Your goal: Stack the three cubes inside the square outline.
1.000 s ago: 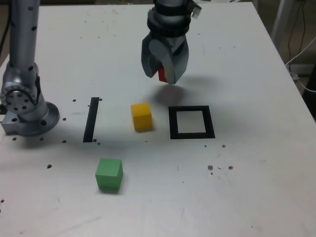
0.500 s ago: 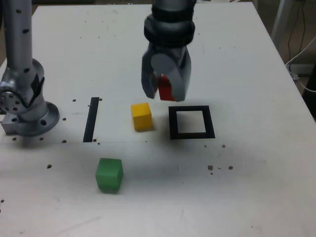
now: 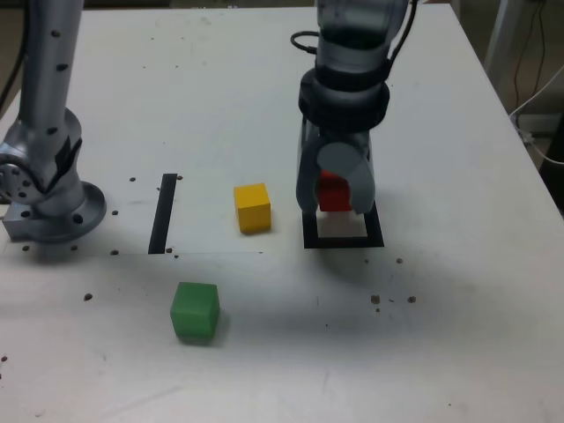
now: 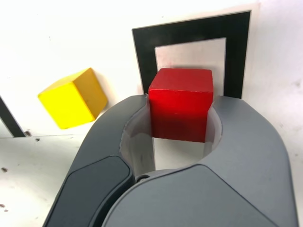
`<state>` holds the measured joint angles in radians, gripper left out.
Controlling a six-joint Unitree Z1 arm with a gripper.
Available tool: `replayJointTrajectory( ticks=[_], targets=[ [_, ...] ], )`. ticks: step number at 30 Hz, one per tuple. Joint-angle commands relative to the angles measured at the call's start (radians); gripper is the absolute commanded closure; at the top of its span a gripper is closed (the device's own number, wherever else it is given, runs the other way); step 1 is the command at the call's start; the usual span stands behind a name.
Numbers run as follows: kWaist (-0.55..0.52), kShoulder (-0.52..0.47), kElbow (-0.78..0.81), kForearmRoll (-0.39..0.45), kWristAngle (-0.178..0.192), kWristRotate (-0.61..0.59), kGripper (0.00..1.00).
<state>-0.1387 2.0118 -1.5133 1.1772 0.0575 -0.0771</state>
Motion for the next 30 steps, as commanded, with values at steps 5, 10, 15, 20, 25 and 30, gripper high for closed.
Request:
replayJointTrajectory(
  ticks=[5, 10, 15, 20, 25, 30],
  targets=[
    [-0.029, 0.037, -0.02, 0.007, 0.007, -0.022, 0.7],
    [-0.042, 0.052, -0.021, 0.003, 0.011, -0.037, 0.7],
    [-0.042, 0.058, -0.025, 0.006, 0.03, -0.04, 0.68],
    [-0.042, 0.07, -0.032, 0.007, 0.034, -0.043, 0.64],
    [-0.042, 0.078, -0.034, 0.008, 0.031, -0.043, 0.53],
    [-0.042, 0.084, -0.036, 0.01, 0.028, -0.041, 0.37]
  ],
)
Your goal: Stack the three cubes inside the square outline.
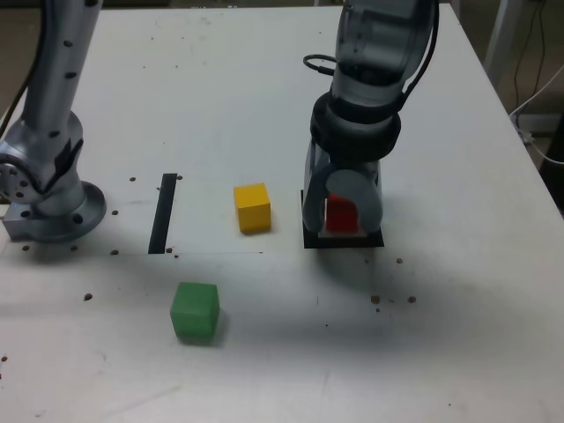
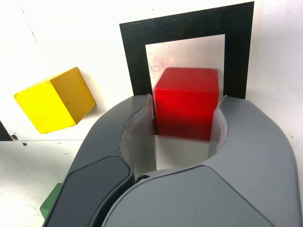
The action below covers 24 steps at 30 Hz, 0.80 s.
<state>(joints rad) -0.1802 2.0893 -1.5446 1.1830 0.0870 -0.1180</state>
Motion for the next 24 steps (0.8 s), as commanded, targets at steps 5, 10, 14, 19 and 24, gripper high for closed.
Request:
replayJointTrajectory(
  ticks=[5, 10, 14, 19, 24],
  targets=[
    [0.0, 0.005, -0.006, 0.026, -0.003, 0.003, 0.08],
    [0.005, -0.029, -0.018, 0.099, -0.008, 0.007, 0.01],
    [0.006, -0.102, -0.011, 0.136, -0.005, 0.013, 0.01],
    [0.018, -0.2, 0.049, 0.165, -0.021, 0.004, 0.01],
    [0.041, -0.256, 0.18, 0.143, -0.067, -0.032, 0.0]
  ],
)
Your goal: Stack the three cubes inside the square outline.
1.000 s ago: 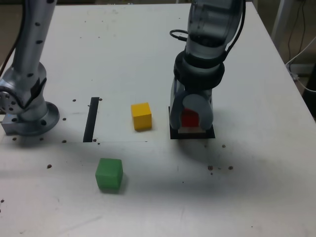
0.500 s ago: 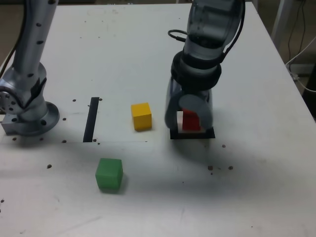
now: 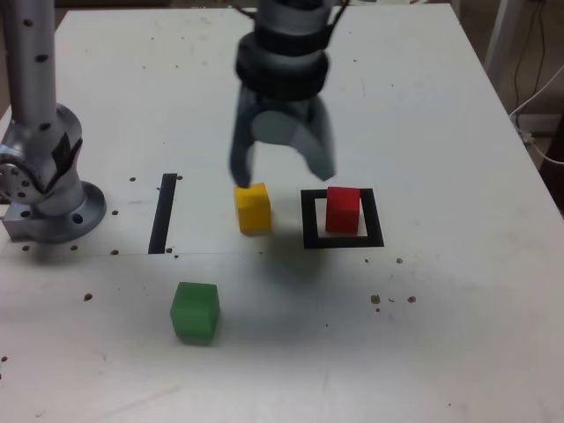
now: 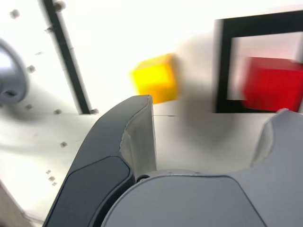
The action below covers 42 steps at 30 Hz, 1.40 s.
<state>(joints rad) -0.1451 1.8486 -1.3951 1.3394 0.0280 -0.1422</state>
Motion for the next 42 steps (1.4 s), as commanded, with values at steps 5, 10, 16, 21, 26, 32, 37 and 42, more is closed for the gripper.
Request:
replayJointTrajectory(
  ticks=[5, 10, 16, 21, 26, 32, 37, 42],
  targets=[
    [0.012, -0.045, 0.116, -0.042, -0.022, -0.033, 0.0],
    [0.019, -0.063, 0.153, -0.047, -0.032, -0.059, 0.01],
    [0.044, -0.065, 0.184, -0.077, -0.034, -0.073, 0.05],
    [0.056, -0.058, 0.213, -0.121, -0.036, -0.07, 0.08],
    [0.061, -0.046, 0.249, -0.181, -0.055, -0.05, 0.1],
    [0.062, -0.028, 0.3, -0.241, -0.055, -0.041, 0.11],
    [0.062, -0.015, 0.325, -0.278, -0.033, -0.039, 0.11],
    [0.063, -0.004, 0.335, -0.315, -0.006, -0.044, 0.17]
  ],
)
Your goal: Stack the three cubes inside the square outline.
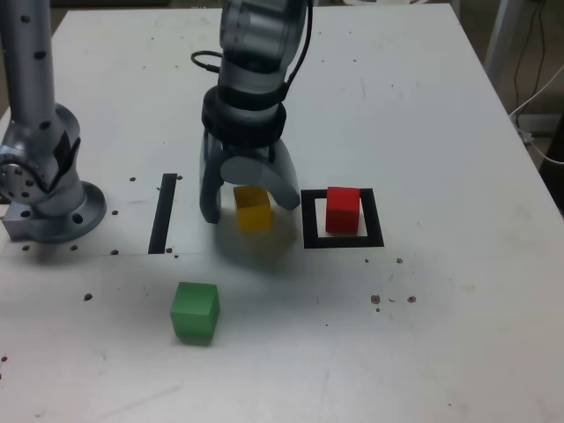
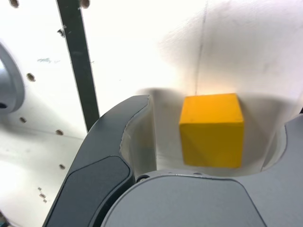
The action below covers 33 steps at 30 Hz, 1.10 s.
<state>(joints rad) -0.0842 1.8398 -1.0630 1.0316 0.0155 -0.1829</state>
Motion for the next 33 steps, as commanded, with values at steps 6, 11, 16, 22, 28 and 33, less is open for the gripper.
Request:
replayJointTrajectory(
  ticks=[6, 11, 16, 22, 28, 33],
  targets=[
    [0.002, 0.001, 0.006, -0.034, 0.038, -0.013, 0.27],
    [0.005, 0.0, 0.005, -0.04, 0.048, -0.011, 0.33],
    [0.013, 0.0, 0.001, -0.022, 0.058, -0.008, 0.4],
    [0.014, 0.0, -0.008, -0.016, 0.046, 0.009, 0.4],
    [0.014, 0.003, -0.011, -0.017, 0.042, 0.015, 0.46],
    [0.014, 0.005, -0.014, -0.02, 0.036, 0.019, 0.53]
  ],
)
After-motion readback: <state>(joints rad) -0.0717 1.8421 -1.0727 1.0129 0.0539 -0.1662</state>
